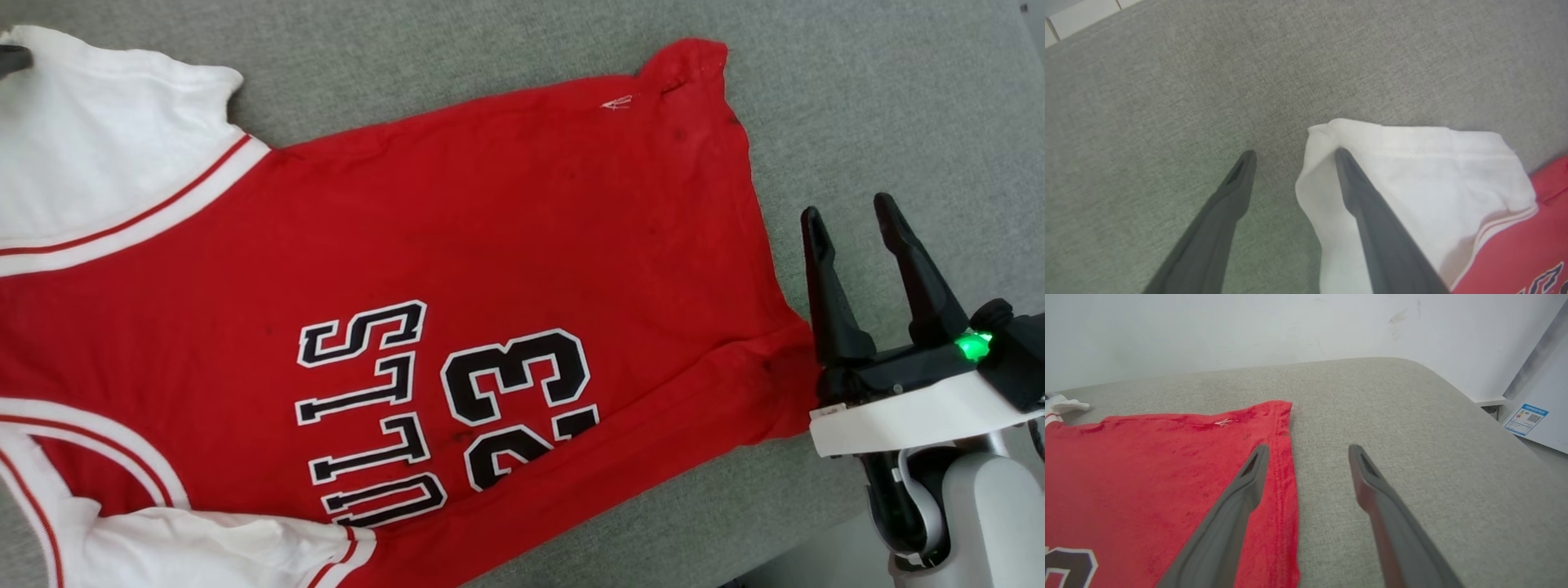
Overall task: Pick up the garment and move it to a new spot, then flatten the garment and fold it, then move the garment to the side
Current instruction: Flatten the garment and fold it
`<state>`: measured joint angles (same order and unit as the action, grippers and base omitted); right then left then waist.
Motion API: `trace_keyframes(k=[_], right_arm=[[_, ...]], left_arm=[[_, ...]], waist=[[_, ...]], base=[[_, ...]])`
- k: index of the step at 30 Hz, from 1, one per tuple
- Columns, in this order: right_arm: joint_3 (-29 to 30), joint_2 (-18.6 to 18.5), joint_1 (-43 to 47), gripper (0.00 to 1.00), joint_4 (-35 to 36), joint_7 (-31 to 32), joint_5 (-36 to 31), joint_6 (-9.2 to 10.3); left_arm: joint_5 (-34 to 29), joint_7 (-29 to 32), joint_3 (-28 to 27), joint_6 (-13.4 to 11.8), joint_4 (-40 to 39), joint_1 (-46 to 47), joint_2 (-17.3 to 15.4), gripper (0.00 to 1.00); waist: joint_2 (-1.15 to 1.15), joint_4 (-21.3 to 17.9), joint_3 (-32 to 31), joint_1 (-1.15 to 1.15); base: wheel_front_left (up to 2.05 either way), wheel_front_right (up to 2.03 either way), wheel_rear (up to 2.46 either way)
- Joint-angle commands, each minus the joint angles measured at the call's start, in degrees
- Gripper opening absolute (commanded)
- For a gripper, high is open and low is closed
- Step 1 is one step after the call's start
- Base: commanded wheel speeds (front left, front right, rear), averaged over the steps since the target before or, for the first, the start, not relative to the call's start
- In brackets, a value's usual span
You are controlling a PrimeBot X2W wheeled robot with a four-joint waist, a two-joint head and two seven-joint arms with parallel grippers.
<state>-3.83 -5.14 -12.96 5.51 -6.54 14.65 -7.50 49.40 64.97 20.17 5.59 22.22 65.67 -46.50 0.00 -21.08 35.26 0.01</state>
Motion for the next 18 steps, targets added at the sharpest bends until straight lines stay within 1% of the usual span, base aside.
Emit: trace_keyframes(k=[1, 5, 6, 7, 8, 11, 16, 18], right_arm=[[-0.16, 0.49, -1.00, 1.00, -0.40, -0.54, 0.00, 0.02], [-0.18, 0.57, -1.31, 1.00, -1.50, -1.14, -0.44, 0.02], [-0.10, 0.58, -1.38, 1.00, -1.67, -1.13, -0.60, 0.02], [-0.01, 0.60, -1.51, 1.00, -1.85, -1.09, -0.72, 0.02], [0.06, 0.54, -1.47, 1.00, -1.91, -1.00, -0.76, 0.02], [0.52, -0.29, -1.71, 1.00, -1.85, -0.37, -1.27, 0.02], [1.24, -2.48, -2.12, 1.00, -1.09, 2.23, -1.91, 0.02], [1.59, -3.86, -1.72, 1.00, -0.84, 4.62, -1.50, 0.02]], left_arm=[[-0.53, 0.49, 0.77, 0.42, 0.72, 0.85, -0.40, 1.00], [-0.97, 1.67, 3.00, 1.01, 2.68, 0.64, -0.13, 1.00], [-0.83, 1.77, 3.60, 1.19, 3.10, 0.26, 0.01, 0.80], [-0.59, 1.80, 4.09, 1.39, 3.53, -0.11, 0.18, 0.32], [-0.13, 2.00, 4.54, 1.44, 3.82, -0.58, 0.47, 0.00], [0.47, -0.68, 5.00, 1.74, 3.44, -1.15, 1.41, 0.00], [1.19, -8.30, 4.82, 1.83, 2.81, -0.21, 2.93, 0.00], [0.92, -11.92, 5.27, 1.87, 2.59, -0.30, 3.65, 0.00]], waist=[[0.00, -0.73, 1.06, -0.01], [0.00, -0.76, 1.59, -0.01], [0.00, -0.65, 1.64, -0.01], [0.00, -0.47, 1.60, -0.01], [0.00, -0.22, 1.47, -0.01], [0.00, 0.70, 0.84, -0.01], [0.00, 3.22, -1.80, -0.01], [0.00, 4.53, -3.25, -0.01]], base=[[0.00, 0.00, 0.00], [0.00, 0.00, 0.00], [0.00, 0.00, 0.00], [0.00, 0.00, 0.00], [0.00, 0.00, 0.00], [0.00, 0.00, 0.00], [0.00, 0.00, 0.00], [0.00, 0.00, 0.00]])
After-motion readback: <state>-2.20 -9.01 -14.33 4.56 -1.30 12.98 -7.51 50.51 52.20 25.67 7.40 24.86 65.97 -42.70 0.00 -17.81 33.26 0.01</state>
